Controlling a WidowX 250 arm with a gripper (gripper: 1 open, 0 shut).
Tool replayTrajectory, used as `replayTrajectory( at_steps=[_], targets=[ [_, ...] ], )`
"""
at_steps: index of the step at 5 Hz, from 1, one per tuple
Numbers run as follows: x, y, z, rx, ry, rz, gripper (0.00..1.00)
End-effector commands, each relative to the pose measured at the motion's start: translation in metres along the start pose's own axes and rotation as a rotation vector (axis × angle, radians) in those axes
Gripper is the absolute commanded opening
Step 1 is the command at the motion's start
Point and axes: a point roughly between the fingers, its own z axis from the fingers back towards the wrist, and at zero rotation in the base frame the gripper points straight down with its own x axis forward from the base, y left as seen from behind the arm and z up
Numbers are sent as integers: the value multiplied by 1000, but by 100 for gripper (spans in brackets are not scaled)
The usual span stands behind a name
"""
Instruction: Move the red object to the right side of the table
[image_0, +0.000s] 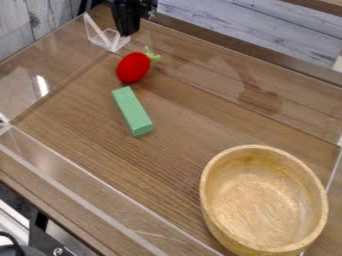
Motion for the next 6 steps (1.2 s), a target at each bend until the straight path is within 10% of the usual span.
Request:
replayTrajectory(
  at_steps=[1,3,4,6],
  targets=[
    [14,-12,53,47,-122,-33,0],
    [27,-40,59,27,-138,-91,0],
    [24,-42,45,25,-116,-92,100],
    [24,-31,17,27,-69,-82,100]
  ],
)
